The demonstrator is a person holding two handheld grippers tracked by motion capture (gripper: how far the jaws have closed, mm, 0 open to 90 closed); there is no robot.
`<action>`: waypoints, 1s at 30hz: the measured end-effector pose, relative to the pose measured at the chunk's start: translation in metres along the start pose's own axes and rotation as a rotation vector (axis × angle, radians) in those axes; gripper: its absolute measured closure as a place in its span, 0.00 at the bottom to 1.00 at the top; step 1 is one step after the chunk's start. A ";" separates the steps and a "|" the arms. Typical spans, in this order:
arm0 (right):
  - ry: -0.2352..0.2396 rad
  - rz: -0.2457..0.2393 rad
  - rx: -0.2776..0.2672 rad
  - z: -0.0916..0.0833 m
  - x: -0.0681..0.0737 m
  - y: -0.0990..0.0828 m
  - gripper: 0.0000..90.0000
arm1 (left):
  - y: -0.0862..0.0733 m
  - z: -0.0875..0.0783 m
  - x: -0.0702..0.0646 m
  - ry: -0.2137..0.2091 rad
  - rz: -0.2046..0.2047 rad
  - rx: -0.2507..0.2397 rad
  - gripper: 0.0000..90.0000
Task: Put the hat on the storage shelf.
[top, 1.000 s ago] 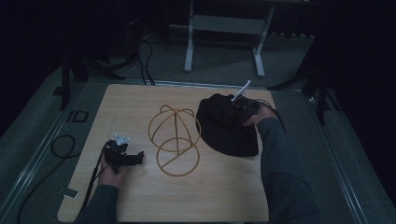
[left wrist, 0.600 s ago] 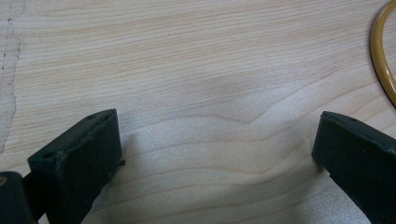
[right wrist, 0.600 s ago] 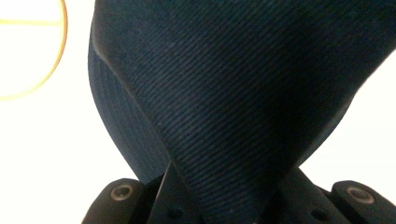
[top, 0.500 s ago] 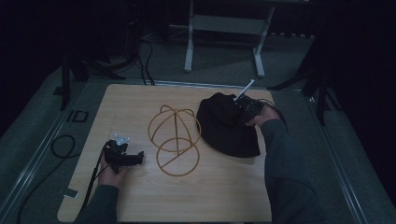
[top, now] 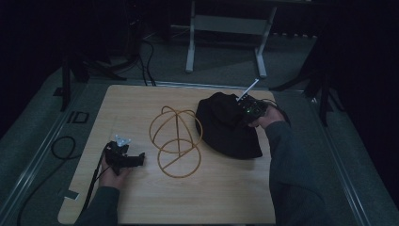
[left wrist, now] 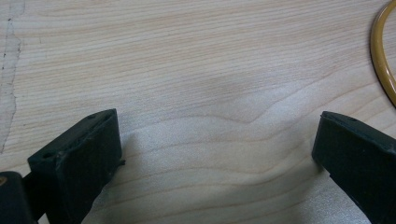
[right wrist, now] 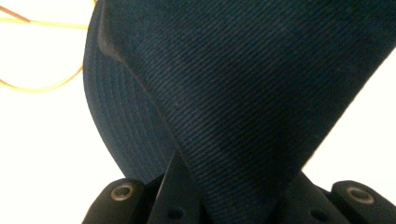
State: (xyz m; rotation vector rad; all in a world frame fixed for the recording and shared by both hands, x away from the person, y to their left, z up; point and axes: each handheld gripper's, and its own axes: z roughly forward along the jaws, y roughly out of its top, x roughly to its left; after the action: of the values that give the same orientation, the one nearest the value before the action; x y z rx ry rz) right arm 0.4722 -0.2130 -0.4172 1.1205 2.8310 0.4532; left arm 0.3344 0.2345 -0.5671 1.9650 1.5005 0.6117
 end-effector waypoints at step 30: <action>-0.003 -0.061 -0.079 -0.038 0.013 -0.015 0.97 | 0.000 0.000 0.000 0.001 -0.002 -0.002 0.02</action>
State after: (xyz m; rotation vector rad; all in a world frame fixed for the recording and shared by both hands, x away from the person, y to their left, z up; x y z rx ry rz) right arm 0.4469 -0.2242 -0.3852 1.0167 2.8083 0.5526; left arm 0.3344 0.2344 -0.5672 1.9624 1.5015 0.6128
